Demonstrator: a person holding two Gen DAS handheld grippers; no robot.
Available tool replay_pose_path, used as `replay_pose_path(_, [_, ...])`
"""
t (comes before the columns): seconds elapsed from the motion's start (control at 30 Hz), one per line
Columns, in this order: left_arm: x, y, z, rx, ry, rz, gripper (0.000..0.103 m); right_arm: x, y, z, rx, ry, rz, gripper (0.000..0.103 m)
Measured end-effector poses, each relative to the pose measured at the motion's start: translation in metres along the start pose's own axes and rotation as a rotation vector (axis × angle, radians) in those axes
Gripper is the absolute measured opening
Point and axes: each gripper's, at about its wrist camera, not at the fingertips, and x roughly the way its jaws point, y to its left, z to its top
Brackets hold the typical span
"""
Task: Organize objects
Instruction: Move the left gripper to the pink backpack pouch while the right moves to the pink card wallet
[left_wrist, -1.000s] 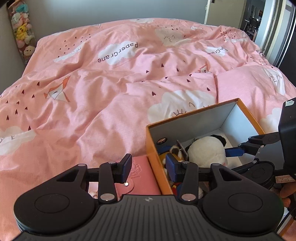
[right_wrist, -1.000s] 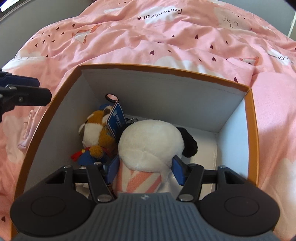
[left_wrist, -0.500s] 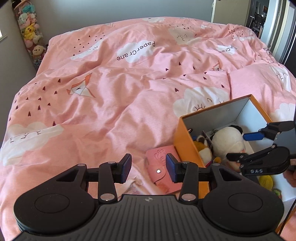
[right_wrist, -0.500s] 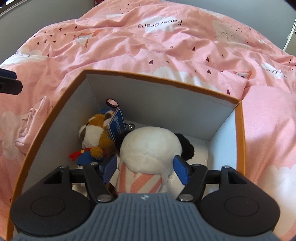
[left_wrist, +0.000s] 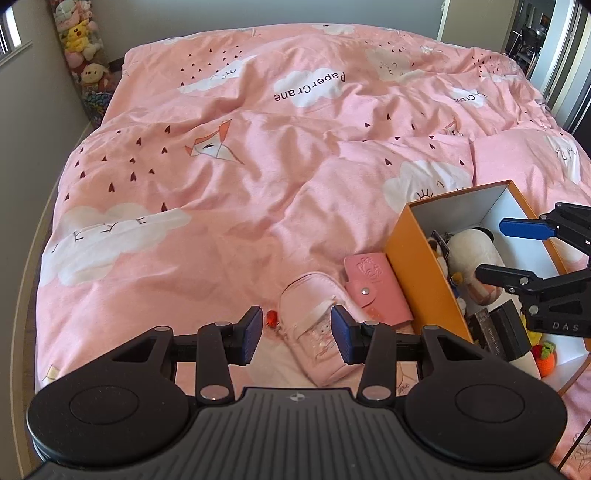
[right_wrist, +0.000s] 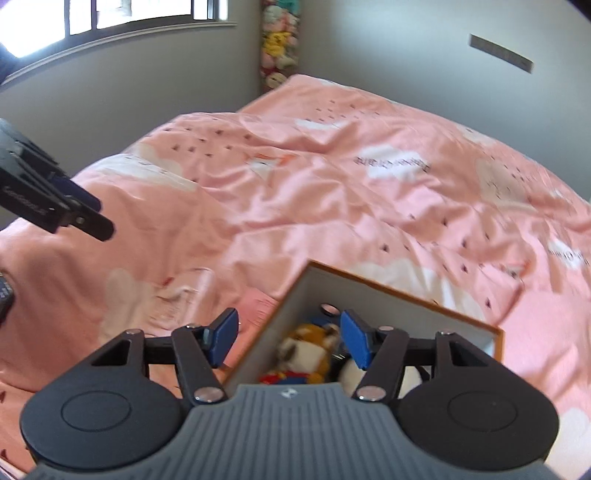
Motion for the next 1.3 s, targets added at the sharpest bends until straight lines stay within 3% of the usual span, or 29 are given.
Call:
replay_pose_path(0.2, [0.010,0.013,-0.014,-0.030,0.032,-0.038,0.052,0.011,0.043,0.010,-0.130,0.001,0.029,0.051])
replay_pose_path(0.47, [0.049,0.029,-0.032,-0.155,0.139,-0.127,0.052,0.039,0.070,0.012,-0.225,0.056,0.039,0.048])
replay_pose_path(0.97, [0.089,0.037,-0.032,-0.198,0.247,-0.191,0.062,0.073,0.083,0.014,-0.380,0.086,0.007,0.047])
replay_pose_path(1.17, [0.101,0.036,-0.031,-0.216,0.267,-0.205,0.069,0.083,0.084,0.012,-0.433,0.105,0.010,0.035])
replay_pose_path(1.3, [0.111,0.039,-0.030,-0.266,0.274,-0.224,0.072,0.089,0.082,0.013,-0.442,0.120,0.019,0.035])
